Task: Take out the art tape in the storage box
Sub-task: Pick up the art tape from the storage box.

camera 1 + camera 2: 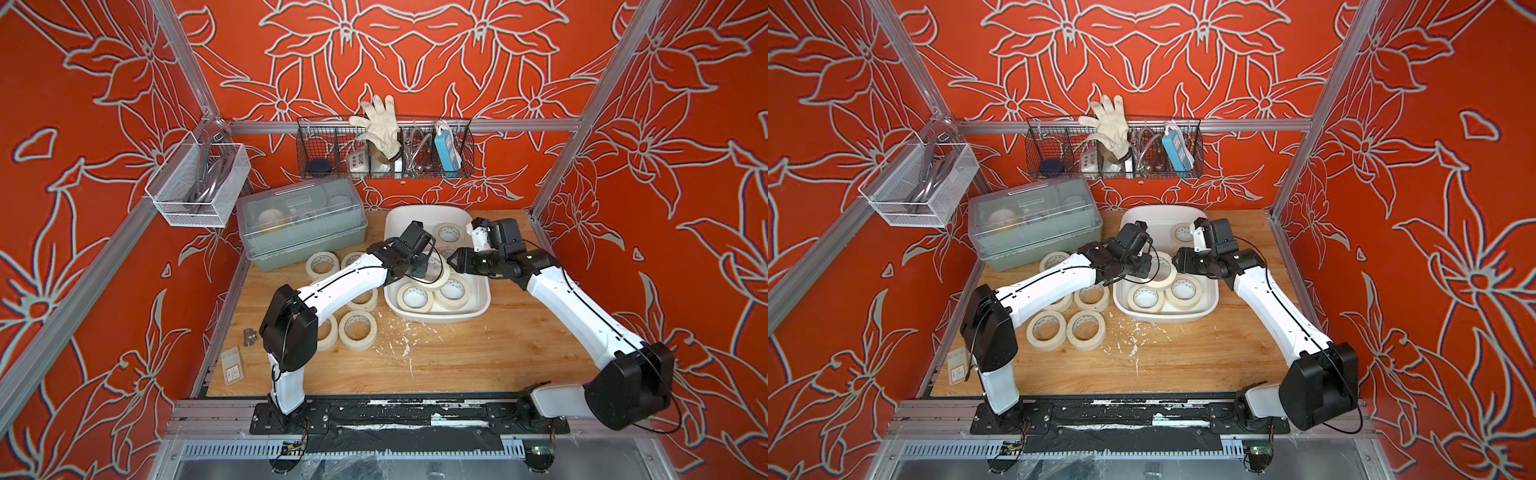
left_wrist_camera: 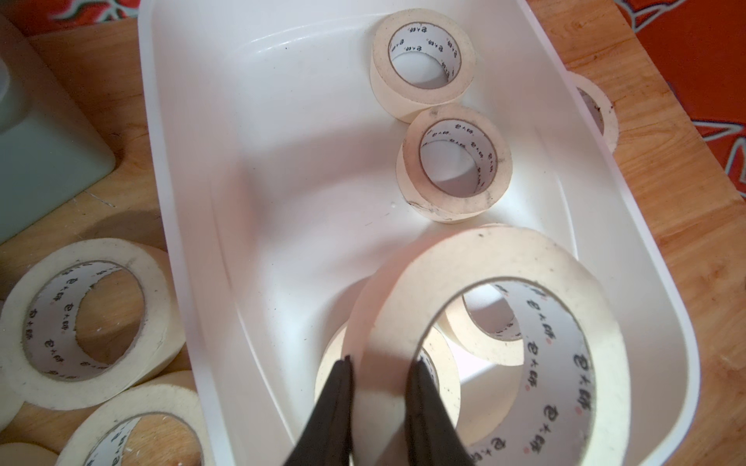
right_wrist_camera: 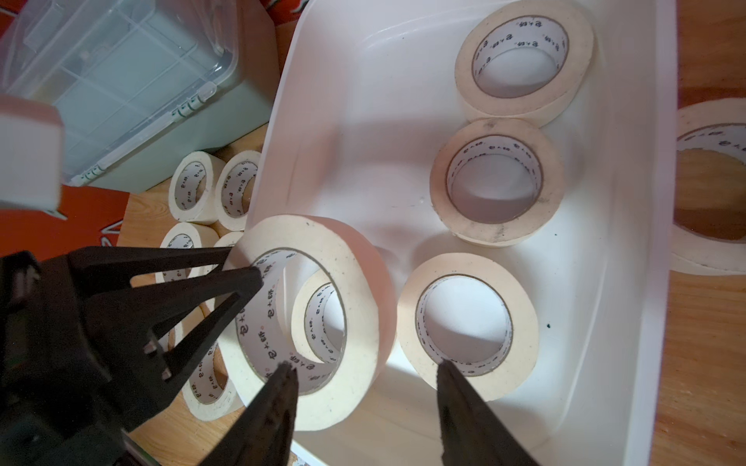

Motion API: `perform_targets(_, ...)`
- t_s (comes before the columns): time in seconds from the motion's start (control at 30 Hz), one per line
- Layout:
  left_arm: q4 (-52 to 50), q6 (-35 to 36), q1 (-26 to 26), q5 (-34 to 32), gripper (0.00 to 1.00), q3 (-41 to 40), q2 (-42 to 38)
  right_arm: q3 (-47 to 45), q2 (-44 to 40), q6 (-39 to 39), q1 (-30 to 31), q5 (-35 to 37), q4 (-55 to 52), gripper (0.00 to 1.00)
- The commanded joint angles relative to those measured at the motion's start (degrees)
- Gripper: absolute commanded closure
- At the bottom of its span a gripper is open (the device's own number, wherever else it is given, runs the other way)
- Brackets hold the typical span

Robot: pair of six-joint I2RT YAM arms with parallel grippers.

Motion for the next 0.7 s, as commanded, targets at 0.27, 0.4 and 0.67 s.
perform_targets(0.27, 0.94, 0.20, -1.22, 1.06, 1.00, 1.30, -3.35, 3.66, 5.31, -2.78, 2.91, 7.39, -2.85, 0.38)
perform_targets(0.4, 0.90, 0.12, -1.40, 1.10, 1.00, 1.47, -3.41, 3.89, 6.65, -3.06, 3.55, 8.40, -2.86, 0.38)
perform_targets(0.67, 0.02, 0.33, -1.47, 0.77, 1.00, 1.81, -3.43, 3.70, 7.44, -1.86, 3.92, 10.41, -1.82, 0.57)
